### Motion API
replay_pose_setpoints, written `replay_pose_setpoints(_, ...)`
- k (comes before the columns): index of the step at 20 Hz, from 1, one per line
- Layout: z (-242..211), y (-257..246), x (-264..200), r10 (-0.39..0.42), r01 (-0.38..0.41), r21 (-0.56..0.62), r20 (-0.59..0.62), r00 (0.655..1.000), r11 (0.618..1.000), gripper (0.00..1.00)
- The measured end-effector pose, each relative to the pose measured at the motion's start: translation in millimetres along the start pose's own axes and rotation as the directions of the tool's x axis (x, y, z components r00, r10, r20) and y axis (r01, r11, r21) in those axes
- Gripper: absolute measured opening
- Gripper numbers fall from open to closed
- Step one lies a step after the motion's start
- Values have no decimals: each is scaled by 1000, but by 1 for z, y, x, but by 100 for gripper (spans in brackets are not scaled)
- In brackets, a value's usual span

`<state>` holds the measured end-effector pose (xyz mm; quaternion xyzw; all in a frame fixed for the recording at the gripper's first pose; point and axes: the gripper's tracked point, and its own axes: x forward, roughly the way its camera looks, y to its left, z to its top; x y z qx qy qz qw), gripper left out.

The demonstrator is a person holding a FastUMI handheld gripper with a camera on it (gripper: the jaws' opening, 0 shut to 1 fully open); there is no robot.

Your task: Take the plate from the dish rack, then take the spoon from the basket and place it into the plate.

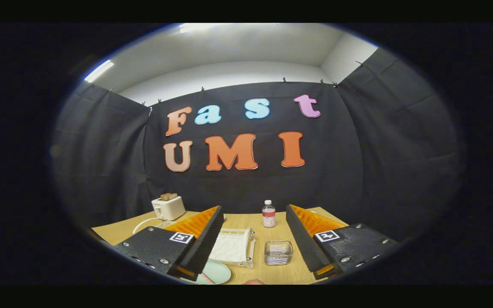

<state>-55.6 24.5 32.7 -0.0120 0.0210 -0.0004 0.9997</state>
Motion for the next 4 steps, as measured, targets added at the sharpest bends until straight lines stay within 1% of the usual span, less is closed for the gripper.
replay_pose_setpoints(2, 10, 2, -3, 13, -13, 5, 15, 1000, 1000, 87)
replay_pose_setpoints(4, 9, 3, -5, 19, -19, -11, 9, 1000, 1000, 87)
